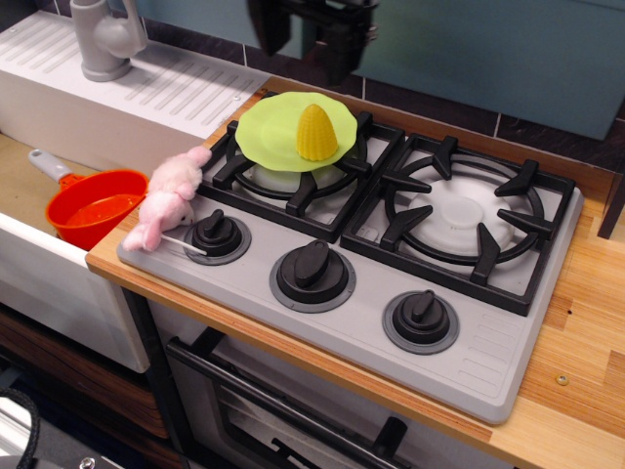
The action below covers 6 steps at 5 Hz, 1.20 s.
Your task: End effector transition from object to object
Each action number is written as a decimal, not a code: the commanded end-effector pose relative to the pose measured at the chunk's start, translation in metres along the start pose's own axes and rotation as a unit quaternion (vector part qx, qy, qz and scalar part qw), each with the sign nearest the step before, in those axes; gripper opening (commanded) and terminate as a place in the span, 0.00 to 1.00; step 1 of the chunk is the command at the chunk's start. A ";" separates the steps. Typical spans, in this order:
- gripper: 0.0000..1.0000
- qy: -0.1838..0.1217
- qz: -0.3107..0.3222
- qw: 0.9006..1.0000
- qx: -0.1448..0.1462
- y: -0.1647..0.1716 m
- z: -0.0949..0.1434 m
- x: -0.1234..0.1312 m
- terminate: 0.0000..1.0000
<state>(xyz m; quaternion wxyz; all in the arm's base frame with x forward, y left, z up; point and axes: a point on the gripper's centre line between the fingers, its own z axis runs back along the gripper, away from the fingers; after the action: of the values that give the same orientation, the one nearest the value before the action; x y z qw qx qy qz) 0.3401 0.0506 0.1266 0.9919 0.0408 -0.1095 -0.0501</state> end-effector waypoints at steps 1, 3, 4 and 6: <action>1.00 -0.055 -0.013 0.998 0.012 0.020 0.007 -0.028 0.00; 1.00 -0.093 -0.036 0.995 0.002 0.043 -0.011 -0.058 0.00; 1.00 -0.111 -0.045 0.993 -0.002 0.054 -0.020 -0.067 0.00; 1.00 -0.156 -0.060 0.986 -0.005 0.064 -0.052 -0.082 0.00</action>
<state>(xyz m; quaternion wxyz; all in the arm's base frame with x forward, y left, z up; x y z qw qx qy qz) 0.2724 0.1220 0.0554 0.9608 0.0208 -0.2500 -0.1181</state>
